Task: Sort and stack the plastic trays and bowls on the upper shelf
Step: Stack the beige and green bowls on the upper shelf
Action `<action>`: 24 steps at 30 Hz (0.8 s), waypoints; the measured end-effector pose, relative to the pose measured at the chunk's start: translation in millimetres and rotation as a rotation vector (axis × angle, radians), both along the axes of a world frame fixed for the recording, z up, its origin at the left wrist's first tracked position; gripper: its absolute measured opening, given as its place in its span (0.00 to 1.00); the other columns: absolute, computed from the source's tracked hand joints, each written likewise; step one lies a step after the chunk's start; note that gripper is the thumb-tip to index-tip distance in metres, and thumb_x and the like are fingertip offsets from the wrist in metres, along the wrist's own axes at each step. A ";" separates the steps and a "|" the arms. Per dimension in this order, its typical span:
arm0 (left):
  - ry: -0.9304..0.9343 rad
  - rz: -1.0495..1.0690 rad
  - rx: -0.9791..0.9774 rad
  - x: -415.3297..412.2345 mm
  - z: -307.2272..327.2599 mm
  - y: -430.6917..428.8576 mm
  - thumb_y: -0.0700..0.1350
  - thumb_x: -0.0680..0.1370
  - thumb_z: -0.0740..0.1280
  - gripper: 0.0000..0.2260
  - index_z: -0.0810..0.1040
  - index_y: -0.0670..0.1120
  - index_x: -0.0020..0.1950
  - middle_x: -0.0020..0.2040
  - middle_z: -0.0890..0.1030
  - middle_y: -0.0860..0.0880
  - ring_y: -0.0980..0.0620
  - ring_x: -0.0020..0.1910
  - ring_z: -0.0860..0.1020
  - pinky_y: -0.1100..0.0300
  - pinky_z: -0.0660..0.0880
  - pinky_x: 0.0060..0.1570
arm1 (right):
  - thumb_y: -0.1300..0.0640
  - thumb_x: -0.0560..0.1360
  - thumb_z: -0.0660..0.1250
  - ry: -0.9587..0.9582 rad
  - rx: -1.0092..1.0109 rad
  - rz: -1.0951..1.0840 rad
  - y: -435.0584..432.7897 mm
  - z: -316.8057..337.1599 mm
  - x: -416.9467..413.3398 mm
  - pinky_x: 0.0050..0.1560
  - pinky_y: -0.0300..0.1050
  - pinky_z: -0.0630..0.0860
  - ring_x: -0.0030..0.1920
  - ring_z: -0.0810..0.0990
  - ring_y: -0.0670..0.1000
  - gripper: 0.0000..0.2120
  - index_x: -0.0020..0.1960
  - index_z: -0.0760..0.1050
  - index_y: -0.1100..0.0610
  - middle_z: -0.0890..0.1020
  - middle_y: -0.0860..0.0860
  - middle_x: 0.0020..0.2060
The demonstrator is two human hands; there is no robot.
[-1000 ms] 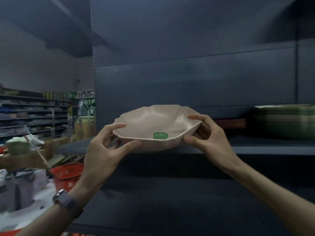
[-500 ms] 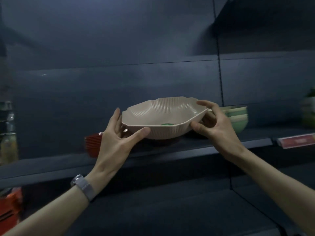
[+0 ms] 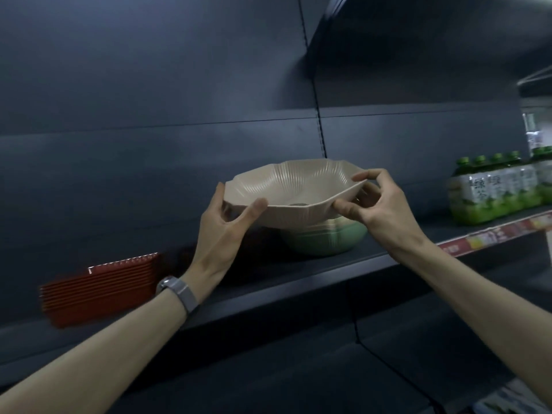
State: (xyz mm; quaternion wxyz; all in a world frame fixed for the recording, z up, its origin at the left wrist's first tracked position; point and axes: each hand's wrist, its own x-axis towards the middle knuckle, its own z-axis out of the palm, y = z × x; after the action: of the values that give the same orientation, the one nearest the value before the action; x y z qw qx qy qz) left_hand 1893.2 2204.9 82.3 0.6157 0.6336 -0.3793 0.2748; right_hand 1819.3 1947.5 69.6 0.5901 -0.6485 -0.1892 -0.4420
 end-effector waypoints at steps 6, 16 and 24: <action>0.005 0.021 0.090 39.9 15.4 -32.6 0.55 0.70 0.76 0.45 0.59 0.46 0.82 0.60 0.75 0.65 0.73 0.55 0.76 0.80 0.71 0.51 | 0.65 0.70 0.81 0.021 -0.024 -0.121 -28.4 12.1 34.8 0.58 0.43 0.83 0.60 0.85 0.57 0.26 0.61 0.71 0.61 0.84 0.62 0.58; 0.087 0.073 0.101 103.0 23.1 -72.3 0.55 0.68 0.81 0.45 0.65 0.45 0.80 0.64 0.75 0.60 0.61 0.61 0.76 0.75 0.71 0.56 | 0.59 0.72 0.81 0.089 -0.052 -0.210 -60.2 31.2 91.7 0.51 0.37 0.83 0.54 0.84 0.45 0.27 0.65 0.72 0.59 0.84 0.50 0.54; 0.136 0.092 0.081 136.0 31.3 -97.8 0.64 0.64 0.79 0.46 0.72 0.45 0.76 0.68 0.77 0.50 0.52 0.65 0.77 0.63 0.74 0.62 | 0.48 0.71 0.82 0.138 -0.036 -0.260 -84.4 32.9 133.3 0.64 0.54 0.82 0.58 0.84 0.52 0.29 0.65 0.70 0.51 0.84 0.53 0.59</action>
State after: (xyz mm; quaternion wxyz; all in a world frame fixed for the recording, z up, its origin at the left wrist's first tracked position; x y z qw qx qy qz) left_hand 2029.2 2107.1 113.6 0.6006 0.6921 -0.3179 0.2433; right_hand 1952.6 1863.1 102.5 0.5279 -0.7069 -0.0704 -0.4656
